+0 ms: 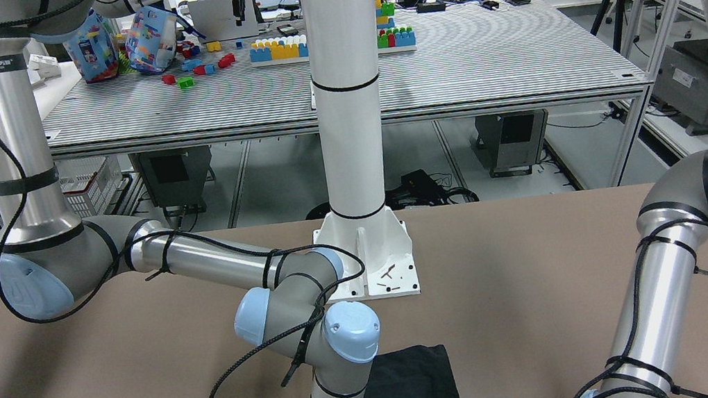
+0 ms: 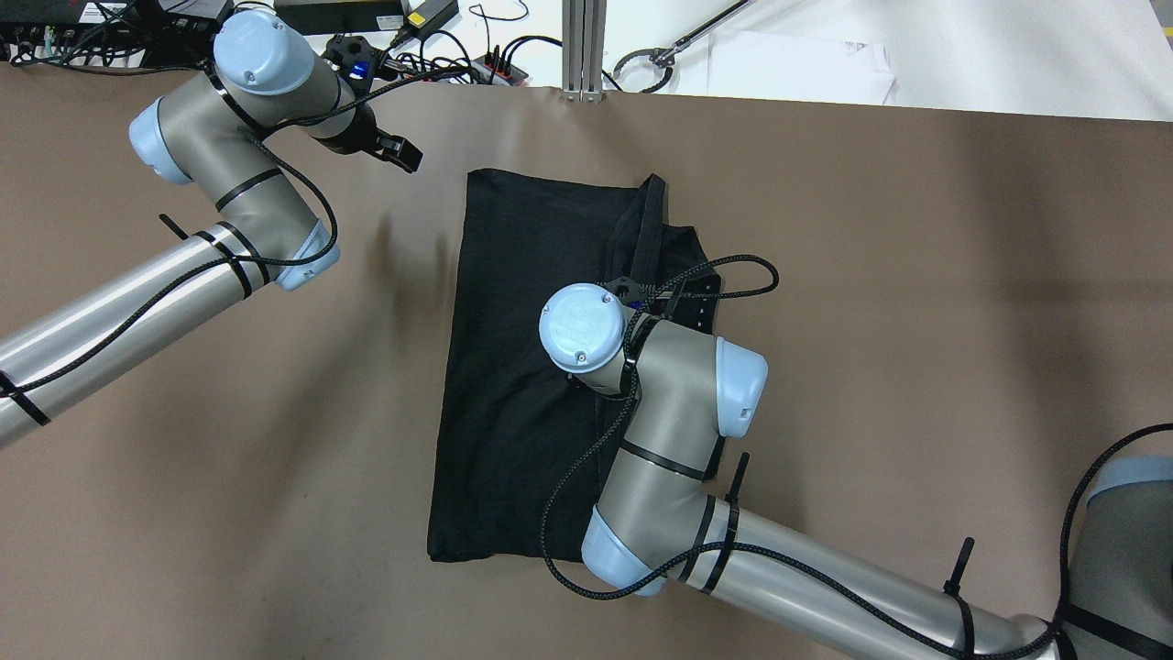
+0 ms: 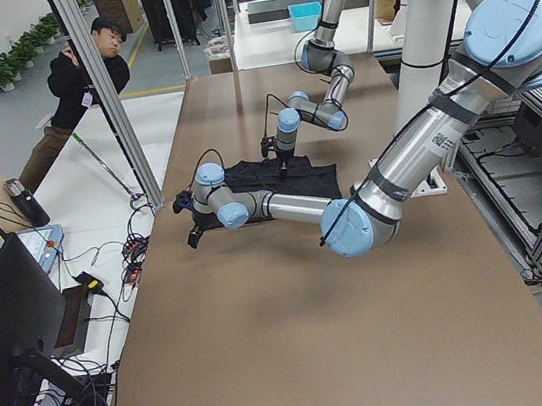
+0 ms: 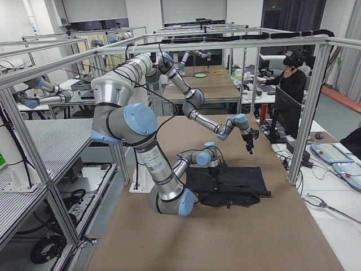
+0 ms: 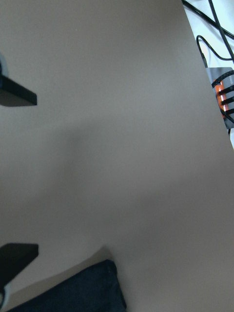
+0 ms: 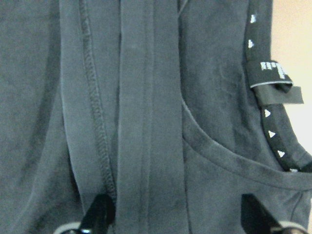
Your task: Fold clothes
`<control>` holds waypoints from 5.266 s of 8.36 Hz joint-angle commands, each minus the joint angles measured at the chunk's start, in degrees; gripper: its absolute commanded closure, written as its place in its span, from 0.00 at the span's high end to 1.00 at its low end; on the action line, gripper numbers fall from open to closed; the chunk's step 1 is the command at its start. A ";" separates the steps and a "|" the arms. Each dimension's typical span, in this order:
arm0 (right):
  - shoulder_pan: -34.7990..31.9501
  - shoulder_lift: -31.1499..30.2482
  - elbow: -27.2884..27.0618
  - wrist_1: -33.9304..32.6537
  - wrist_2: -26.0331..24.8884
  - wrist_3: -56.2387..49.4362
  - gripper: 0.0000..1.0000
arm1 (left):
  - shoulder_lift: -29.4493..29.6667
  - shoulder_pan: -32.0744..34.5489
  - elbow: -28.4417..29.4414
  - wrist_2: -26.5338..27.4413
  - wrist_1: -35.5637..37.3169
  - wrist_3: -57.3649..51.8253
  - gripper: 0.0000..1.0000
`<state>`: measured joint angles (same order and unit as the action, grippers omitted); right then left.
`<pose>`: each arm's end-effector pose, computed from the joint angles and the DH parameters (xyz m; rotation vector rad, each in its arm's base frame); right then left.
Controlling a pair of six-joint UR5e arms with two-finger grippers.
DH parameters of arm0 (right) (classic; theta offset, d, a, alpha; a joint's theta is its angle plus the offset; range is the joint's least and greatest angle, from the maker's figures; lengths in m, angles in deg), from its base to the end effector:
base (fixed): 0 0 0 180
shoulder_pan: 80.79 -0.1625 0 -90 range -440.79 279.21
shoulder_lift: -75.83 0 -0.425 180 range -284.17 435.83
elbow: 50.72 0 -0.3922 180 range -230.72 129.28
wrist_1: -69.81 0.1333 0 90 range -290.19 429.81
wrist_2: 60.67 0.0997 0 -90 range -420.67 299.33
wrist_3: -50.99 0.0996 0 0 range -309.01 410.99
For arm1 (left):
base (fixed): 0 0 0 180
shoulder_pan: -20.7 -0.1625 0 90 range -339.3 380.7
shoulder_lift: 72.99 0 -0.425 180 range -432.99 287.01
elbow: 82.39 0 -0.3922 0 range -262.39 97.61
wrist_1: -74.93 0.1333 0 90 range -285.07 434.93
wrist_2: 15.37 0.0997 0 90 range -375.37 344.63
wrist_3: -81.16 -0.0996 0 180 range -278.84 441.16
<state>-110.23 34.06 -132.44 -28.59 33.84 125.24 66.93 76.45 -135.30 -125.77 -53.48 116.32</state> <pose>-0.5955 -0.4801 0.2262 0.1409 -0.5386 0.2111 0.3928 -0.7521 0.3297 0.5381 0.7763 0.1445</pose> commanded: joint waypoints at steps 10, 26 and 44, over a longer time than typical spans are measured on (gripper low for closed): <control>0.00 -15.00 -15.48 -3.81 -0.30 -8.15 0.95 | -0.27 -0.12 -0.09 0.01 -0.09 0.00 1.00; 10.55 -8.94 -17.07 -3.90 0.15 -33.64 0.51 | -0.27 -0.12 0.00 0.01 -0.09 0.00 1.00; 12.22 -24.67 -31.83 -3.11 -0.11 -16.37 0.68 | -0.79 -1.44 -1.32 0.09 -0.18 2.64 1.00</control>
<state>-99.18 10.15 -164.13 -32.05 34.06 100.23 66.31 75.31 -136.40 -125.67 -53.63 118.48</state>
